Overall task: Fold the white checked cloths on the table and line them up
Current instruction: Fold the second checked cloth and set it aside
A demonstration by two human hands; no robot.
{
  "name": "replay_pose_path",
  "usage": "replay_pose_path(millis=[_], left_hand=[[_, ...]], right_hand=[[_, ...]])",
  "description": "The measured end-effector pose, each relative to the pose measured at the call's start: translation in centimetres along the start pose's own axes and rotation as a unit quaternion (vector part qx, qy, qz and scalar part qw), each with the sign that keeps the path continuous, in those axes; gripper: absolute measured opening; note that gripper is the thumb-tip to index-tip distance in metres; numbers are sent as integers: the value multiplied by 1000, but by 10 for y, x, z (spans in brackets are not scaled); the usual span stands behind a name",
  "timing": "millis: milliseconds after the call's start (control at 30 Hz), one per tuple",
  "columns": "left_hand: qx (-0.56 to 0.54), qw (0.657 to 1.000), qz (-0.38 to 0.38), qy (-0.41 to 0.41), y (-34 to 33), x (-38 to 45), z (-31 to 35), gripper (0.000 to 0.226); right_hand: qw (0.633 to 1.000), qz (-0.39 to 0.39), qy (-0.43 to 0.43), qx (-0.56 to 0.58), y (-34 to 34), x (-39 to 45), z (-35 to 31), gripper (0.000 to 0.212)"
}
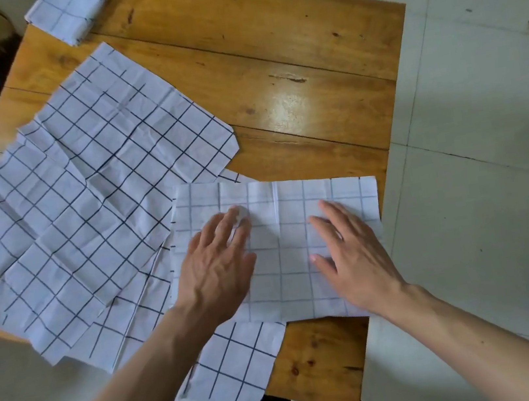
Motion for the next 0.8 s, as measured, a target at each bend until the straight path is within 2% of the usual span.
replay_pose_path(millis=[167, 367, 800], left_hand=[[-5, 997, 39, 66, -7, -17, -9, 68], [8, 999, 53, 11, -42, -48, 25, 68], [64, 992, 97, -51, -71, -59, 26, 68]], right_hand=[[1000, -9, 10, -24, -7, -7, 6, 68], [996, -11, 74, -50, -26, -38, -31, 78], [992, 18, 52, -110, -50, -56, -41, 77]])
Point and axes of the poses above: each hand's wrist, its own x-axis towards the middle knuckle, its own y-axis out of the back of the hand, z = x × y, the point moved 3 cm from there along x, towards the middle knuckle, and after that the axes turned 10 degrees about -x, right-handed, at the moved point
